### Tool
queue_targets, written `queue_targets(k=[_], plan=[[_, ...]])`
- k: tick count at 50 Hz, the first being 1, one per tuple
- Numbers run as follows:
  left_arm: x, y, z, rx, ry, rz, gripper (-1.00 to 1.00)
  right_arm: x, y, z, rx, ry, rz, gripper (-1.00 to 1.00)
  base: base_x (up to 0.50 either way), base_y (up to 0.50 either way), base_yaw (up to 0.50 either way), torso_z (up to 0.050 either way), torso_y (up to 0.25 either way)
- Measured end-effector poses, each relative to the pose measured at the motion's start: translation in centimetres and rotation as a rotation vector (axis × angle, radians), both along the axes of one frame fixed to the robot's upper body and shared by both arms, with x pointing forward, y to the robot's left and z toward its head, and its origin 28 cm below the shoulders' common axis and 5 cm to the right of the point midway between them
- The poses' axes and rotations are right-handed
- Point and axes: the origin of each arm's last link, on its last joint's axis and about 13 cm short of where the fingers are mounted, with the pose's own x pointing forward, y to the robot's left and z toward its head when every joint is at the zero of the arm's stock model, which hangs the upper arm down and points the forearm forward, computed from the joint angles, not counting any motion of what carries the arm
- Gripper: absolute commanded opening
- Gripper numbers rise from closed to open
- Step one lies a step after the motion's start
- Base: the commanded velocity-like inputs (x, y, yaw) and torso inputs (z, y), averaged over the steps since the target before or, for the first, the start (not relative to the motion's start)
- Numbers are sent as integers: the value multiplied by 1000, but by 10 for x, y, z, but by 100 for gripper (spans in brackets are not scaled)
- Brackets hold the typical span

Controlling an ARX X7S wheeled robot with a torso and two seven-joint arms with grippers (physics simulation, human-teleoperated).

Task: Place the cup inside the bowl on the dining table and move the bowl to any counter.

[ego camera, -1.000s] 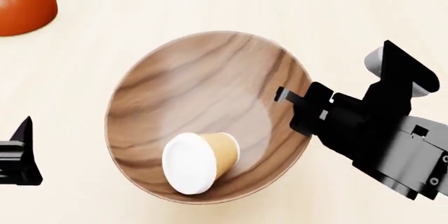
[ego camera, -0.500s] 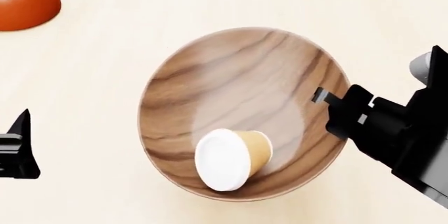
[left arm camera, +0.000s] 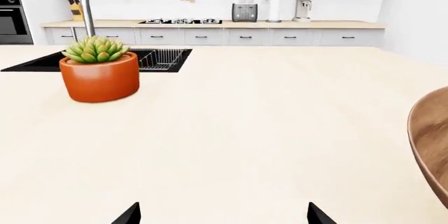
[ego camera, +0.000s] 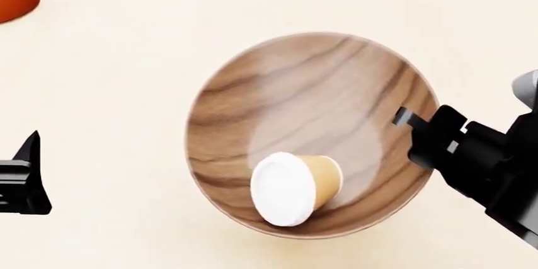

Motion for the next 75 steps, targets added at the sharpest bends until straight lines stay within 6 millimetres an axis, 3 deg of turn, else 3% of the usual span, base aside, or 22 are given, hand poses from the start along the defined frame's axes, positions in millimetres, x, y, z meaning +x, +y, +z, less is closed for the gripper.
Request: queue_targets(k=[75], plan=[[-1, -1, 1, -8, -5, 0, 100, -7, -12, -10, 44, -3, -43, -100, -32, -500, 0, 0, 0]])
